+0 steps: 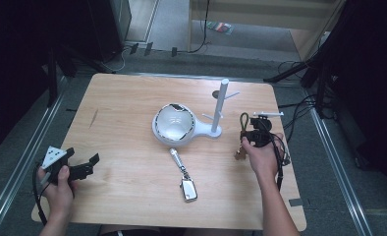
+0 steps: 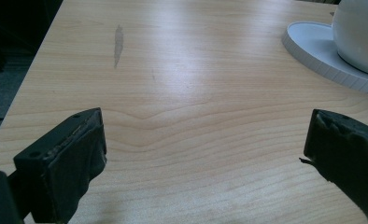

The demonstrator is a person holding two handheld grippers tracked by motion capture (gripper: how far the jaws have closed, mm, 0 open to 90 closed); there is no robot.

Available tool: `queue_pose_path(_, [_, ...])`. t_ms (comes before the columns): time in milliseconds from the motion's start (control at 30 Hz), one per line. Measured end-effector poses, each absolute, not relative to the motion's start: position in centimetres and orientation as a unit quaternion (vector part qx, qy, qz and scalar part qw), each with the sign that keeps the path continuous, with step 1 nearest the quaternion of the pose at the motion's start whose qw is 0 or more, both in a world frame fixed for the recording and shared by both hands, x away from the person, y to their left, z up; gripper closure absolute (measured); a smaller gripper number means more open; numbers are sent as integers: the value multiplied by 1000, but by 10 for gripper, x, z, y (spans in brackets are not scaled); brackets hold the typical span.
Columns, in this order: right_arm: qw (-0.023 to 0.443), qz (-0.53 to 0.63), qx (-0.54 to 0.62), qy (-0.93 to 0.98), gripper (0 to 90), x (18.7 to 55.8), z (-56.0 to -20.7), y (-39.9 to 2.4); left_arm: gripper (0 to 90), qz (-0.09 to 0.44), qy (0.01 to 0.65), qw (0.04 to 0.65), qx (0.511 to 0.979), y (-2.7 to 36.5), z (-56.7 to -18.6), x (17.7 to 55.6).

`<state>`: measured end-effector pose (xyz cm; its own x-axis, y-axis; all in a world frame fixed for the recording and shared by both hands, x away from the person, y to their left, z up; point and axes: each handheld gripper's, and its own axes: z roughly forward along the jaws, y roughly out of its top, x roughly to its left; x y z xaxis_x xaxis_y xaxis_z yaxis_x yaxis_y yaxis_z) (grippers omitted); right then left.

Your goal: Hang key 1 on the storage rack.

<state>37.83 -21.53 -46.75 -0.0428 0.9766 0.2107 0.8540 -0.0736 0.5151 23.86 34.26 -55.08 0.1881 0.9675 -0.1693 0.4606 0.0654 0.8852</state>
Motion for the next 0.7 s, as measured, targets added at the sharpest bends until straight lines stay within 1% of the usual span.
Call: queue_pose_path(700, [187,334,662,644,803,370,-447,-209,0,279,573,453,624,343,-551,239])
